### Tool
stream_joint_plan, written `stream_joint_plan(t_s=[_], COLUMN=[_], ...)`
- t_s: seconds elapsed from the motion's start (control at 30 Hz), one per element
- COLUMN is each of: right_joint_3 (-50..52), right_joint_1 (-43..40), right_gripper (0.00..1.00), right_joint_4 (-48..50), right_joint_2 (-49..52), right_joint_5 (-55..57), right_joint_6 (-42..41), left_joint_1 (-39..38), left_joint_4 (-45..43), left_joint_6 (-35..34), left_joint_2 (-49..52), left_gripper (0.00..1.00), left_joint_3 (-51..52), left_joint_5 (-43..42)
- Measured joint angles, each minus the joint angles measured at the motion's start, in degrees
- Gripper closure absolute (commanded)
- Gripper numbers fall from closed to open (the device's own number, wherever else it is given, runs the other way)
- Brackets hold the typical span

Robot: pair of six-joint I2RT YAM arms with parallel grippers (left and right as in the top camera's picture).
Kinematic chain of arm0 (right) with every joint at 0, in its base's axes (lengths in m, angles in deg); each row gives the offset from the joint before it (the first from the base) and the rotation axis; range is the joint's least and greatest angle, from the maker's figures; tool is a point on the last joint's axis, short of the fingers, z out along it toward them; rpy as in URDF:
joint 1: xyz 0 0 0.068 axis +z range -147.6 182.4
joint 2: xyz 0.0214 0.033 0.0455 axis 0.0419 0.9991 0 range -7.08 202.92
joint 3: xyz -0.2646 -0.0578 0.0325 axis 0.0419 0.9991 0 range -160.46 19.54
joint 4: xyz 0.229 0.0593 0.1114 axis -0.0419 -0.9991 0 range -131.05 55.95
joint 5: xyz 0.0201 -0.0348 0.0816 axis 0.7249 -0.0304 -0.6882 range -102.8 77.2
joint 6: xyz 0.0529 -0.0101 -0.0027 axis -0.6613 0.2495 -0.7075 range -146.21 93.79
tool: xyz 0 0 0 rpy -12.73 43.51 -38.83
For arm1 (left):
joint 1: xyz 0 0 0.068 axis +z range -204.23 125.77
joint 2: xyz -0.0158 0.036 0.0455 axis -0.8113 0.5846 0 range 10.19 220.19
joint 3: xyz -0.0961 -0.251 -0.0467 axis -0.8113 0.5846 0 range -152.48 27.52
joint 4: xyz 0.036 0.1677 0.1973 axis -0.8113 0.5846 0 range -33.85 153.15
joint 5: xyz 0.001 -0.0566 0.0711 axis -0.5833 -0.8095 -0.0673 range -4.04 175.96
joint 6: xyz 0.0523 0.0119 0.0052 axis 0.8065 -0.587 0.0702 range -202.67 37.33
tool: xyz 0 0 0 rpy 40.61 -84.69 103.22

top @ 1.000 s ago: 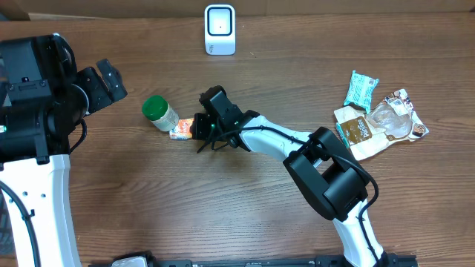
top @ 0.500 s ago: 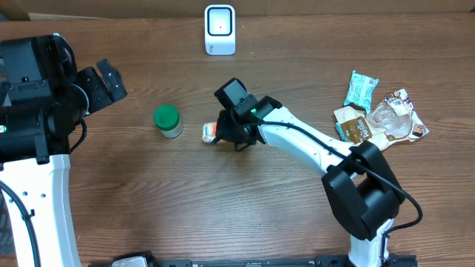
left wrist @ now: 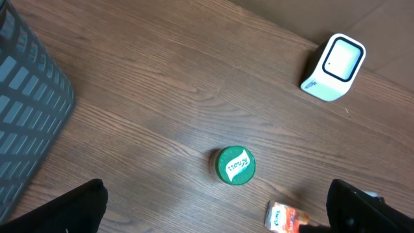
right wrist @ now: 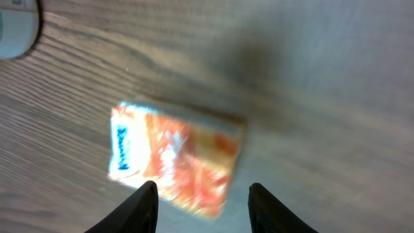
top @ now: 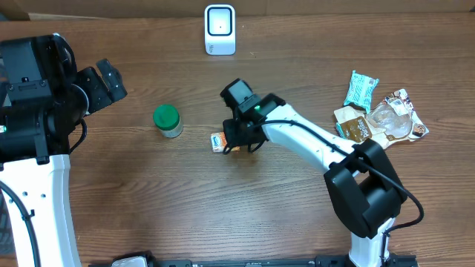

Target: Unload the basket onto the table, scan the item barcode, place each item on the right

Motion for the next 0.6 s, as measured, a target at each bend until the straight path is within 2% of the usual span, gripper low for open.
stream_joint_plan(t_s=[0.03, 0.07, 0.17, 0.3, 0.47, 0.6], right_joint_3=[0.0, 0.0, 0.0, -0.07, -0.15, -0.44], right_joint_1=[-0.59, -1.22, -2.84, -5.01, -6.49, -6.49], right_gripper=[0.51, 0.44, 0.39, 0.37, 0.36, 0.43], right_joint_4=[0.39, 0.92, 2.75, 4.52, 4.94, 5.68], right_joint_2=[0.0, 0.0, 0.0, 0.11, 0.57, 2.99], right_joint_5=[-0.02, 0.02, -0.26, -5.07, -12.26, -15.06], right_joint_6=[3.17, 6.45, 14.84, 25.03, 31.87, 34.38], left_joint_1=[0.0, 0.0, 0.0, 0.0, 0.0, 0.0], left_joint_4=[0.0, 0.0, 0.0, 0.0, 0.0, 0.0], left_joint_6=[0.0, 0.0, 0.0, 0.0, 0.0, 0.0], left_joint_2=[0.0, 0.0, 0.02, 0.0, 0.0, 0.0], left_gripper=[0.0, 0.0, 0.01, 0.0, 0.0, 0.01], left_joint_3=[0.0, 0.0, 0.0, 0.0, 0.0, 0.0], left_joint_5=[-0.02, 0.0, 0.0, 0.0, 0.0, 0.0])
